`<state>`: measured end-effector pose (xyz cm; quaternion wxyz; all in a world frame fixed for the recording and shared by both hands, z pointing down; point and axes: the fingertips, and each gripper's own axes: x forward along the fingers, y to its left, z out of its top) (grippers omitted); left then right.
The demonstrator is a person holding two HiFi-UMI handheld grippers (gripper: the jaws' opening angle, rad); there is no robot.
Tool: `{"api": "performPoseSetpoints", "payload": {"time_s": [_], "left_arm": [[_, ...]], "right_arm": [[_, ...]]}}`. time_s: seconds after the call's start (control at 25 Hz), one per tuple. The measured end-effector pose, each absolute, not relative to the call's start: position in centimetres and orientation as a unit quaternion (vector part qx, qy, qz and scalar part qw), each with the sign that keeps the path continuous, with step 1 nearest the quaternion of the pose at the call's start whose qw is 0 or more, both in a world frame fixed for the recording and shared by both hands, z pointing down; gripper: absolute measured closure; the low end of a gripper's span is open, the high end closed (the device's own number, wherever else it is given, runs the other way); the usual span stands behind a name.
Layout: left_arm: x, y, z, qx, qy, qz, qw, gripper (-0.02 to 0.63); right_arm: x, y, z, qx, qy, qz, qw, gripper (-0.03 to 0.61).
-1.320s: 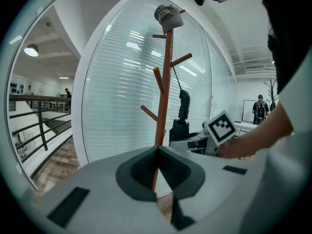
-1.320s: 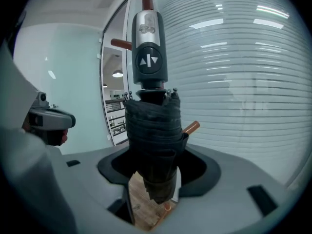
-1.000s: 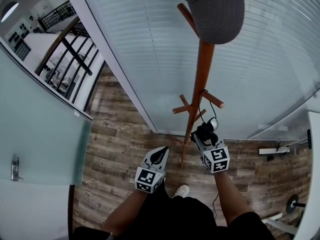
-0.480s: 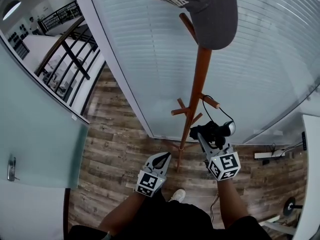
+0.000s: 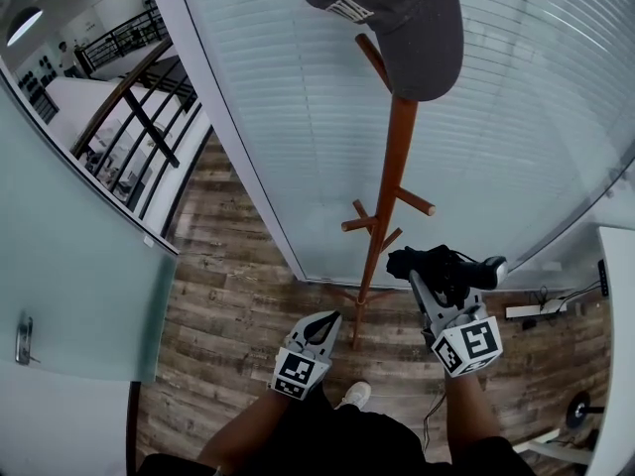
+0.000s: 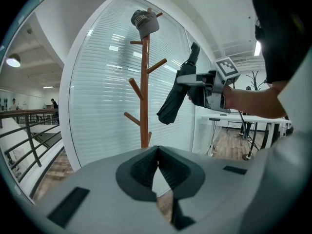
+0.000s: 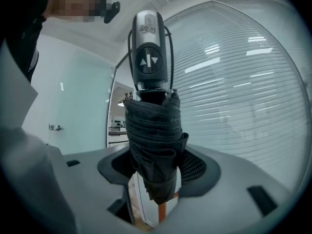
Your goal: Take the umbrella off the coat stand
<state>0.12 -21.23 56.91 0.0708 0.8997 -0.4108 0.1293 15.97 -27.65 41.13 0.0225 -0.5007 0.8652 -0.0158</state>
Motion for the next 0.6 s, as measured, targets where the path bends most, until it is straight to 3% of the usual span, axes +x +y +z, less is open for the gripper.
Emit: {"api": "performPoseSetpoints", "payload": {"time_s": [0.6], "left_arm": [[-0.5,-20.6,55.5,0.897,-0.421,0.095,0.095,0.6]], "right_arm": [[13.9,-23.9,45.7,-0.499,0.866,-0.041,0.004,0.334]]}}
